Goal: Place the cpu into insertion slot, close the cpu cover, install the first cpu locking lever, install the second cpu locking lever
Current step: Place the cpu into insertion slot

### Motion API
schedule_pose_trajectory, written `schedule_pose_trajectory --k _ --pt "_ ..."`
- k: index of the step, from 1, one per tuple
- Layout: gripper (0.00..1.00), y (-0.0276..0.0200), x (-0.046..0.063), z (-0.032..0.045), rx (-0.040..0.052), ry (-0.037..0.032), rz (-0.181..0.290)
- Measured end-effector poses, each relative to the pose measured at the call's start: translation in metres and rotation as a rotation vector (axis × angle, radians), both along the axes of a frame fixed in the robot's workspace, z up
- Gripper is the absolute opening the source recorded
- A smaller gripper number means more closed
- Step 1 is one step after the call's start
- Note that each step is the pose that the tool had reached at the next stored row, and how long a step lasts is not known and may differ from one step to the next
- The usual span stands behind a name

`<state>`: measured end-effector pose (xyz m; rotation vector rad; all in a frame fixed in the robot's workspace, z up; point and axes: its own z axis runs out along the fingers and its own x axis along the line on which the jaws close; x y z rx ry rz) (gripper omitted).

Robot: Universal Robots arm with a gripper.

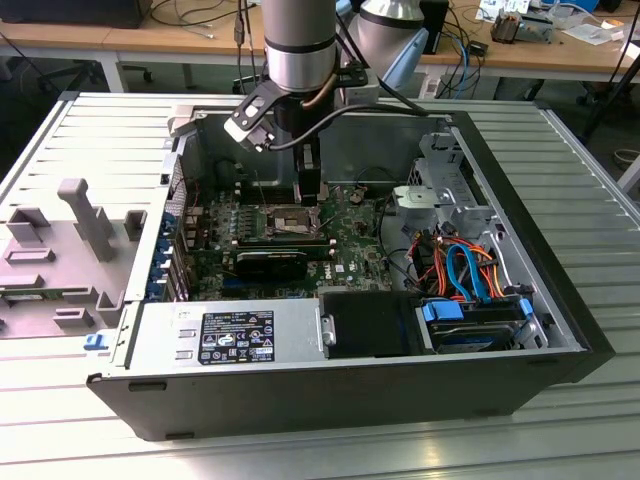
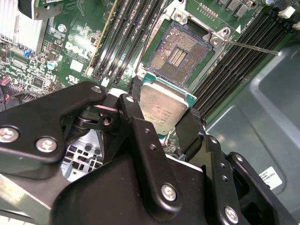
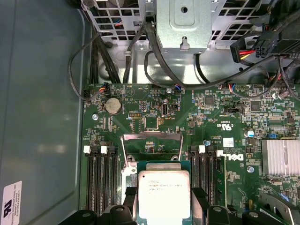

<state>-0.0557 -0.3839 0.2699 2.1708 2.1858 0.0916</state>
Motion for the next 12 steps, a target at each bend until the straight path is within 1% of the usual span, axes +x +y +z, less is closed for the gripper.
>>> schedule_pose_trajectory --k 12 --pt "0.54 0.0 0.0 -0.0027 0.0 0.0 0.0"
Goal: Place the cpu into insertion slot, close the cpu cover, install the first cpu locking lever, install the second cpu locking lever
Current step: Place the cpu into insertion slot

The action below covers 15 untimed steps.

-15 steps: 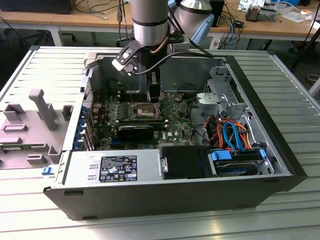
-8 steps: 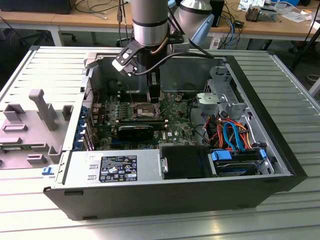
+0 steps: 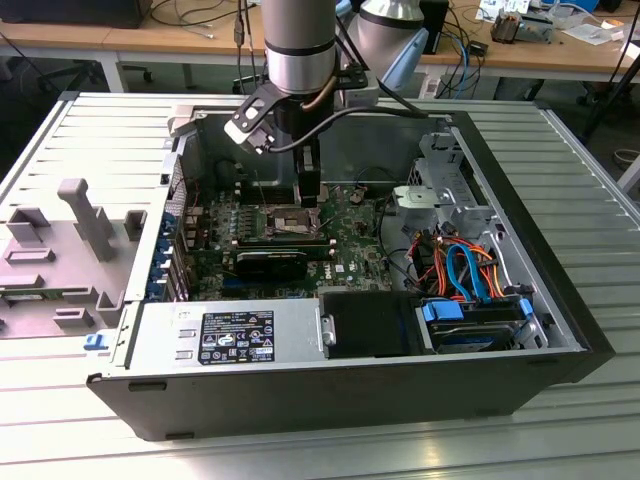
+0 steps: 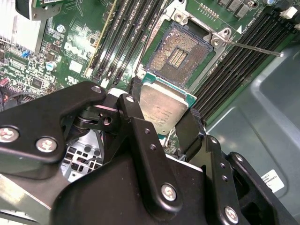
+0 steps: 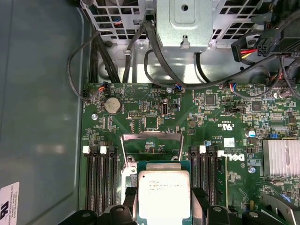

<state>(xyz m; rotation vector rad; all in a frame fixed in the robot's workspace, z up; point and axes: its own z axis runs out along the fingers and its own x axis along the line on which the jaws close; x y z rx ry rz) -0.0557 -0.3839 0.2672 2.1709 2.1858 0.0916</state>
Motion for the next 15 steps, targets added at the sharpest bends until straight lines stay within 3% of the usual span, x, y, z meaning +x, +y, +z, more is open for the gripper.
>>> schedule_pose_trajectory --k 15 --pt "0.54 0.0 0.0 -0.0031 0.0 0.0 0.0"
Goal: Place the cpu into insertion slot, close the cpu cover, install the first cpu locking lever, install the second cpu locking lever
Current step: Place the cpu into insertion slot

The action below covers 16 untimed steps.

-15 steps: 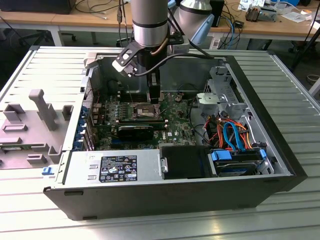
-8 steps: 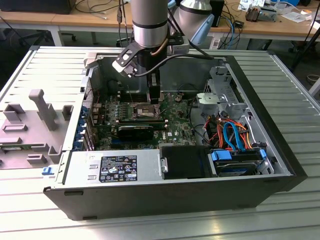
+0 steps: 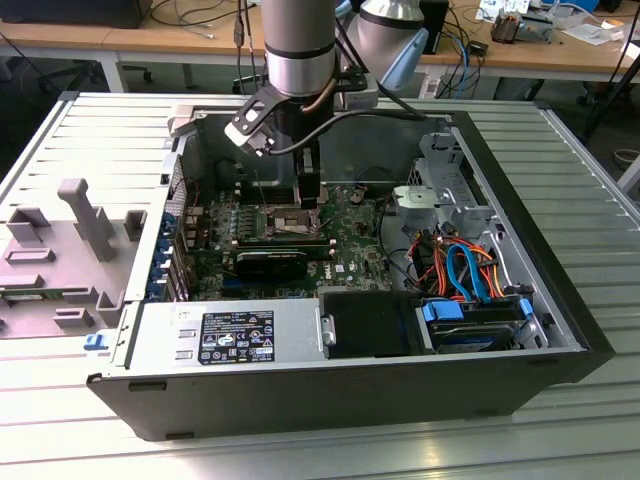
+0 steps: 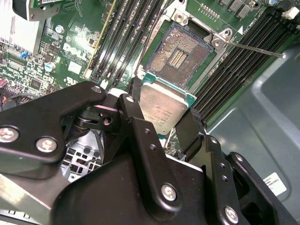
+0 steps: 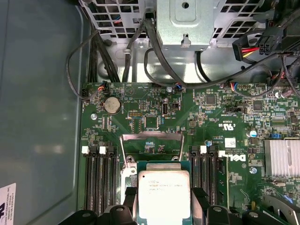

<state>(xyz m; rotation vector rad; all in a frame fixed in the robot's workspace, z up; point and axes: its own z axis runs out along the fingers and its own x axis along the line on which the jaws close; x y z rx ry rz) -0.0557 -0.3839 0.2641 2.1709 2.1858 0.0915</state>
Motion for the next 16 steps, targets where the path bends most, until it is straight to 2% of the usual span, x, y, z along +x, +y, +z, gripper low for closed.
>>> schedule_pose_trajectory --k 16 --pt "0.54 0.0 0.0 -0.0038 0.0 -0.0001 0.0"
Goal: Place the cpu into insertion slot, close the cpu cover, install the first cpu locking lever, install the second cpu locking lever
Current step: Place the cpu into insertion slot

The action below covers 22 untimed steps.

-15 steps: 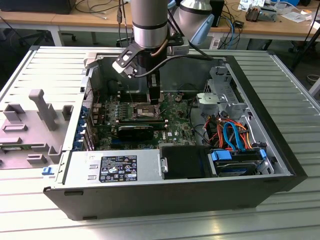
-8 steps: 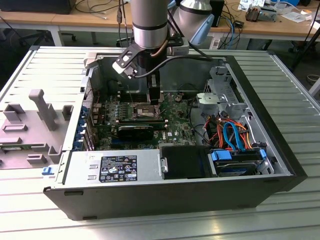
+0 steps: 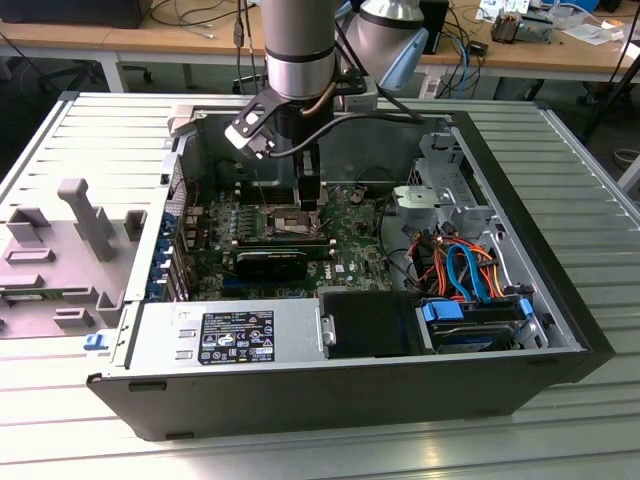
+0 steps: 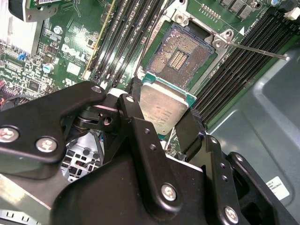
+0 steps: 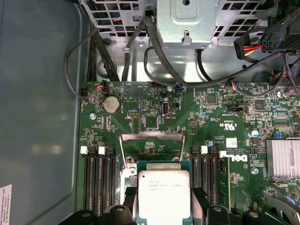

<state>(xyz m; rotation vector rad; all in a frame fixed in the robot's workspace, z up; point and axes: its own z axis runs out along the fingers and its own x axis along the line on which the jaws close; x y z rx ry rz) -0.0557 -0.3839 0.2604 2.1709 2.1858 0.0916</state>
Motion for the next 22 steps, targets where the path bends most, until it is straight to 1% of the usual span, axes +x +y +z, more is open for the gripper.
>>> schedule_pose_trajectory --k 22 --pt "0.54 0.0 0.0 -0.005 0.0001 0.0 0.0"
